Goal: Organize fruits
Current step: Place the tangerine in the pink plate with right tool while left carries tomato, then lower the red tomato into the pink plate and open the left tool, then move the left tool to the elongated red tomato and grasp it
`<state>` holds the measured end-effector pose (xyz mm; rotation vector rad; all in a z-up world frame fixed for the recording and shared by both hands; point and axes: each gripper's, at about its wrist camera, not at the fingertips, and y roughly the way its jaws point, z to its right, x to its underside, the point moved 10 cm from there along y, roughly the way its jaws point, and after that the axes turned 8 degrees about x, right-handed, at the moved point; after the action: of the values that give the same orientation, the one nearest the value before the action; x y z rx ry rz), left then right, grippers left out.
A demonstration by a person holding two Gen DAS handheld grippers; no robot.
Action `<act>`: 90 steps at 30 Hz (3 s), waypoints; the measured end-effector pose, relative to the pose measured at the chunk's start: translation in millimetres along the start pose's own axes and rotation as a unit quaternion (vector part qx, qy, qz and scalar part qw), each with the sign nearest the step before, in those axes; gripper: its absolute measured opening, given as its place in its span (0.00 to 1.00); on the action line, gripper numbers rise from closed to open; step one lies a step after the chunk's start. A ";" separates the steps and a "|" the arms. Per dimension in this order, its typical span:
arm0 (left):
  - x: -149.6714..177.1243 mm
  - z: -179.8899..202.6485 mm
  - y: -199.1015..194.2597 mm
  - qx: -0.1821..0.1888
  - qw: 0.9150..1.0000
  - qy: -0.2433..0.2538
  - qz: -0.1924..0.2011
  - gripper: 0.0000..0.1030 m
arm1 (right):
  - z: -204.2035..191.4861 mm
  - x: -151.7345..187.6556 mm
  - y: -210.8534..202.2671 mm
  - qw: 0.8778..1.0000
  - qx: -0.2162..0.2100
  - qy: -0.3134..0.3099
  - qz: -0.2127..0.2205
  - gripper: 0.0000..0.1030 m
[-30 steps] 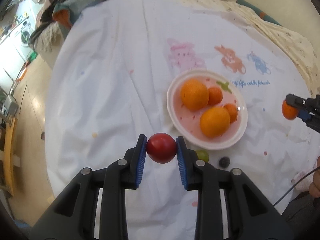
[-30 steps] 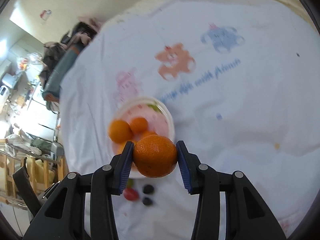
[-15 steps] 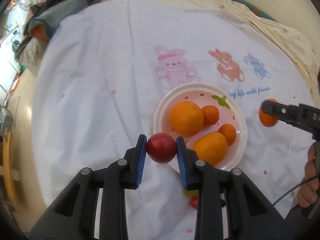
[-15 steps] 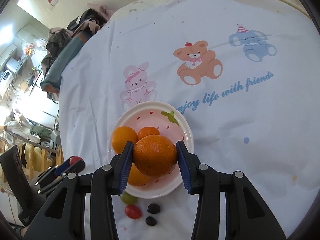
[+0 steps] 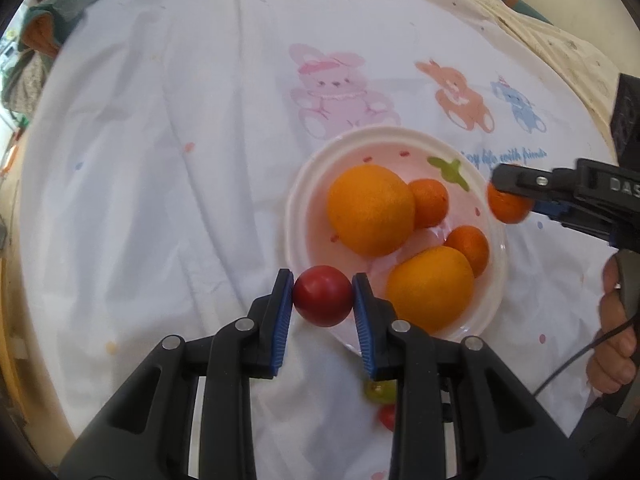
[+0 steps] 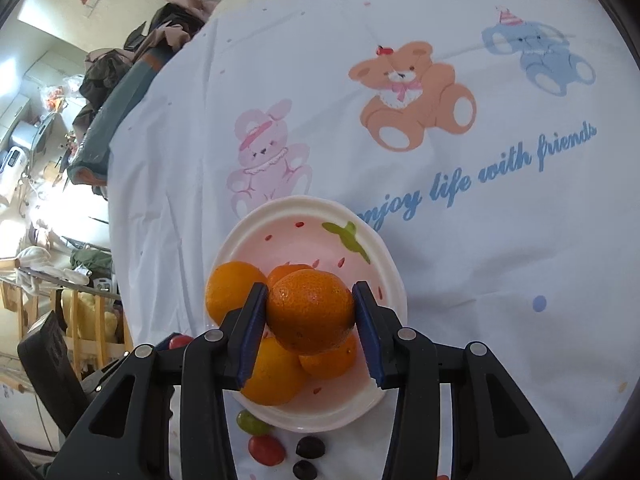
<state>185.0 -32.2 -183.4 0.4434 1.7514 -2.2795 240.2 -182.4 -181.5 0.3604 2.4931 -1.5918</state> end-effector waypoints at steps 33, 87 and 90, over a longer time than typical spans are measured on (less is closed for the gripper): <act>-13.2 5.0 -30.8 0.012 0.999 -0.024 0.028 0.73 | 13.2 -7.2 -61.8 0.997 0.013 0.017 0.068 0.81; 120.6 67.9 23.7 0.023 0.993 0.092 -0.072 0.35 | 55.7 120.6 -88.1 0.994 0.014 0.109 -0.004 0.81; 122.2 71.3 22.0 0.032 0.992 0.093 -0.073 0.34 | 56.2 120.2 -86.5 0.994 0.018 0.108 -0.006 0.81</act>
<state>72.7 -106.8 -231.9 0.5761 1.8577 -2.4722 100.5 -254.4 -161.7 0.5513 2.6283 -1.6856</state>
